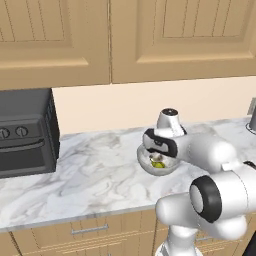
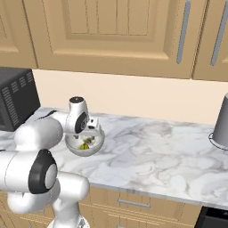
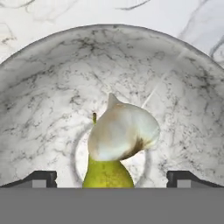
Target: Take the tangerine, pear, and garlic from the freezer and place them in the bowl on the counter.
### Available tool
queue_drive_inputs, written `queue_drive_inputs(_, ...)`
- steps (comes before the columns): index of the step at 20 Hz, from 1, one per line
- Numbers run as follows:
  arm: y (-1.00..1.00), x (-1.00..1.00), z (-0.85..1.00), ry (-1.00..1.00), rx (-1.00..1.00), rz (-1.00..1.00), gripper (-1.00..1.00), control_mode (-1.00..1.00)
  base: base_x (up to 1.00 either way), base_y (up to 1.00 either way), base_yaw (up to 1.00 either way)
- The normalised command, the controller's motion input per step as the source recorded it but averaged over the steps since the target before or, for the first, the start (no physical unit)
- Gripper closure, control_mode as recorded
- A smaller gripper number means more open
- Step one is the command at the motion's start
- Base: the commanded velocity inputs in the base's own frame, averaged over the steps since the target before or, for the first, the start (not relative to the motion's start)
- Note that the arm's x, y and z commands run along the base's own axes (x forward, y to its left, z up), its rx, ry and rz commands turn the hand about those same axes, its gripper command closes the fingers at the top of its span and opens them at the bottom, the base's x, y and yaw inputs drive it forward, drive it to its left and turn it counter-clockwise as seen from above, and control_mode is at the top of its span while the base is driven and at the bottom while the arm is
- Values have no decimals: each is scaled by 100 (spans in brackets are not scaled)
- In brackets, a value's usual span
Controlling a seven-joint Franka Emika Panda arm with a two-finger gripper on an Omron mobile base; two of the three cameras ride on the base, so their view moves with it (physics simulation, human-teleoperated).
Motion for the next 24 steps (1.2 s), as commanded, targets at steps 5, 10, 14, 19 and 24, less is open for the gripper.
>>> queue_drive_inputs(5,0,-72,38,-22,0,0,-100,-100,0,0,0)
queue_drive_inputs(10,0,-65,63,-21,0,0,-100,-100,0,0,0)
queue_drive_inputs(14,0,-80,95,-5,0,0,-100,-100,0,0,0)
queue_drive_inputs(19,-2,-89,84,-1,-1,0,-100,-100,0,0,0)
queue_drive_inputs(24,0,-64,90,0,0,0,-100,-100,0,0,0)
